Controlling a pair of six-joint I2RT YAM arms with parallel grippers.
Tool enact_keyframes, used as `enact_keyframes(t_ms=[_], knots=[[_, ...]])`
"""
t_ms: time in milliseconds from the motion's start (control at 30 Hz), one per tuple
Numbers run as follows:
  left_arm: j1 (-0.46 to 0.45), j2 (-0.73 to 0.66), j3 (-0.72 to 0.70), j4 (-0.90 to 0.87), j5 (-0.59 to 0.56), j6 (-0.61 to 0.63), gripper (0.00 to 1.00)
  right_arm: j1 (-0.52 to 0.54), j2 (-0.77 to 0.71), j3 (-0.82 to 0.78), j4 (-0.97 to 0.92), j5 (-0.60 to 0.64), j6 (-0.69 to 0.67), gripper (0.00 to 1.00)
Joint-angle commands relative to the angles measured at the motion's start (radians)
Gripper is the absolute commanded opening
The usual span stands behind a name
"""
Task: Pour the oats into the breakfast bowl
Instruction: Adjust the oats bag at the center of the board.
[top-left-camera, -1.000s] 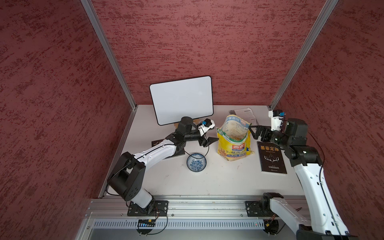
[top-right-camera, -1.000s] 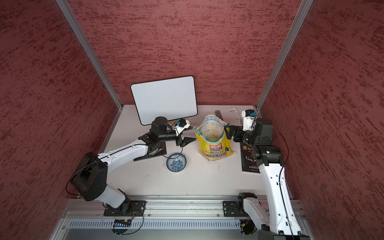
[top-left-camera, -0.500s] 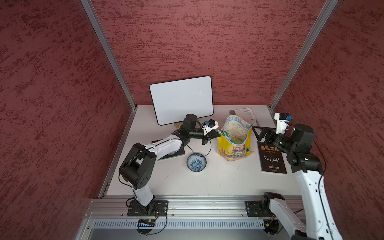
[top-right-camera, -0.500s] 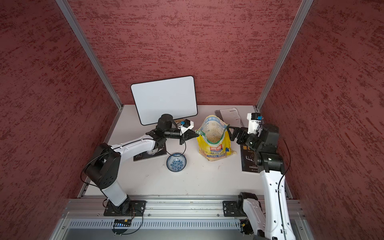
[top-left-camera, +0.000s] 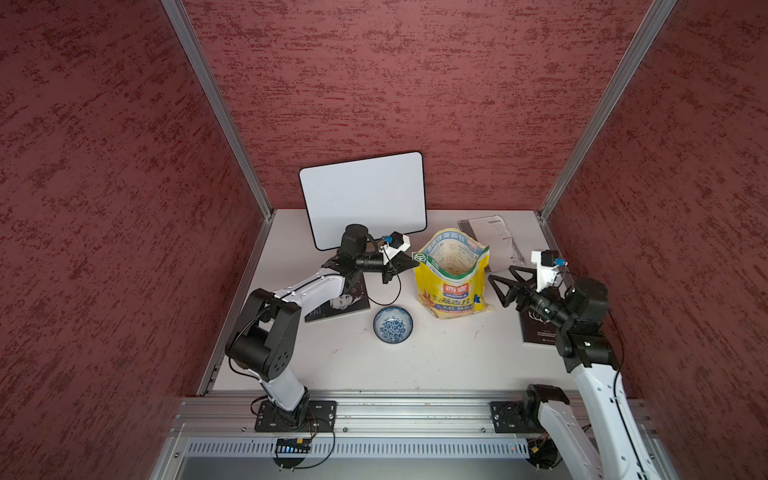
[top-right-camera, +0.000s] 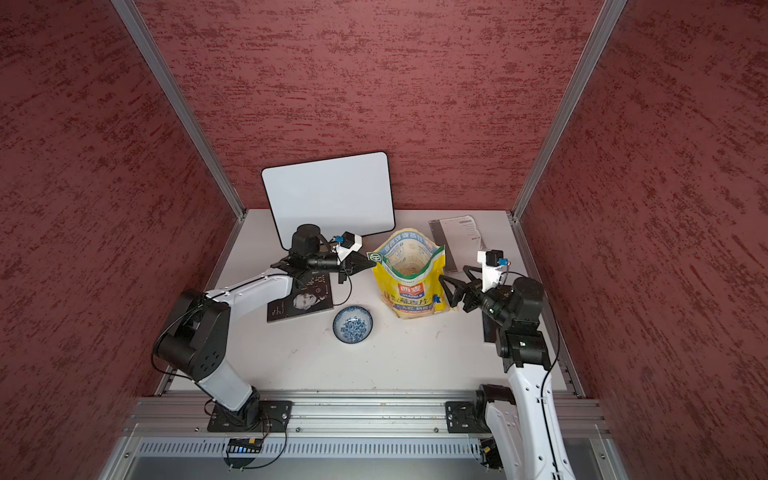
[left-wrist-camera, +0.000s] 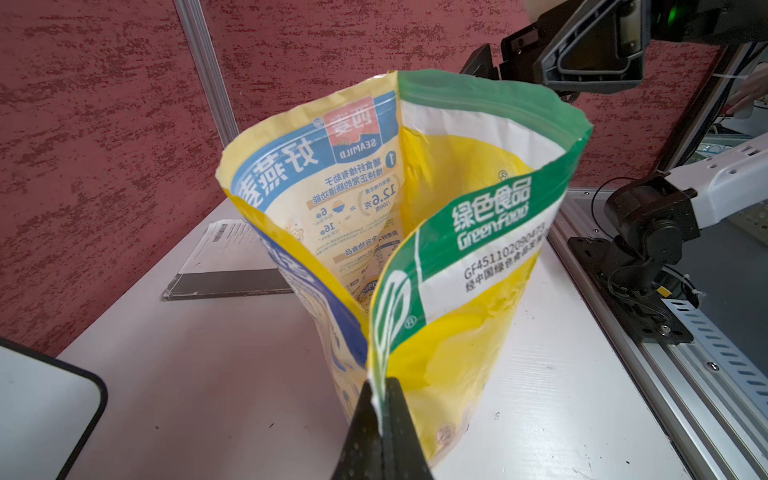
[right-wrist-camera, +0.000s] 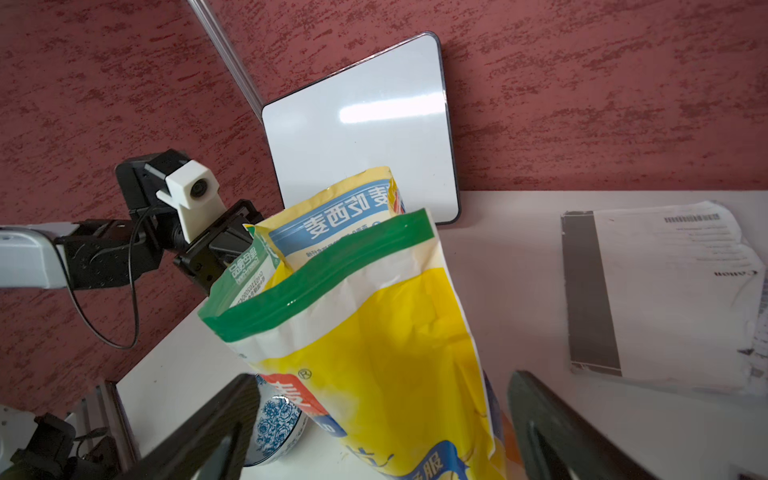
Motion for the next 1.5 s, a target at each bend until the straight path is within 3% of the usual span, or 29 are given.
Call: enact_keyframes(t_ms=[0, 100, 233, 433, 467, 533, 600, 700, 833, 900, 967, 1233, 1467], knots=[[0.042, -0.019, 0.052, 0.073, 0.089, 0.015, 0.00, 0.041, 0.010, -0.003, 0.070, -0.048, -0.260, 0.99], [0.080, 0.002, 0.071, 0.096, 0.093, 0.016, 0.00, 0.082, 0.067, -0.015, 0.000, -0.054, -0.467, 0.99], [0.121, 0.034, 0.112, 0.102, 0.100, 0.008, 0.00, 0.156, 0.164, -0.028, 0.007, -0.016, -0.553, 0.99], [0.161, 0.065, 0.117, 0.152, 0.103, -0.030, 0.00, 0.284, 0.344, -0.014, -0.012, 0.191, -0.667, 0.99], [0.167, 0.065, 0.107, 0.170, 0.103, -0.049, 0.09, 0.298, 0.368, -0.010, -0.004, 0.213, -0.658, 0.99], [0.180, 0.062, 0.074, 0.251, 0.104, -0.099, 0.39, 0.317, 0.399, -0.008, 0.024, 0.254, -0.637, 0.99], [0.196, 0.049, 0.033, 0.310, 0.092, -0.157, 0.55, 0.354, 0.403, 0.005, 0.062, 0.314, -0.555, 0.99], [0.222, 0.027, -0.024, 0.351, 0.047, -0.235, 0.62, 0.455, 0.390, 0.020, 0.091, 0.439, -0.459, 0.99], [0.246, -0.004, -0.087, 0.310, -0.092, -0.301, 0.63, 0.554, 0.381, -0.014, 0.176, 0.608, -0.264, 0.99], [0.256, -0.001, -0.105, 0.280, -0.122, -0.343, 0.59, 0.570, 0.374, -0.057, 0.263, 0.685, -0.143, 0.99], [0.266, 0.019, -0.116, 0.270, -0.144, -0.416, 0.55, 0.596, 0.371, -0.098, 0.347, 0.720, -0.103, 0.99], [0.228, 0.102, -0.107, 0.195, -0.211, -0.436, 0.49, 0.664, 0.529, -0.196, 0.596, 0.696, -0.063, 0.98], [0.178, 0.169, -0.019, 0.027, -0.269, -0.351, 0.51, 0.748, 0.681, -0.261, 0.847, 0.621, -0.057, 0.94]])
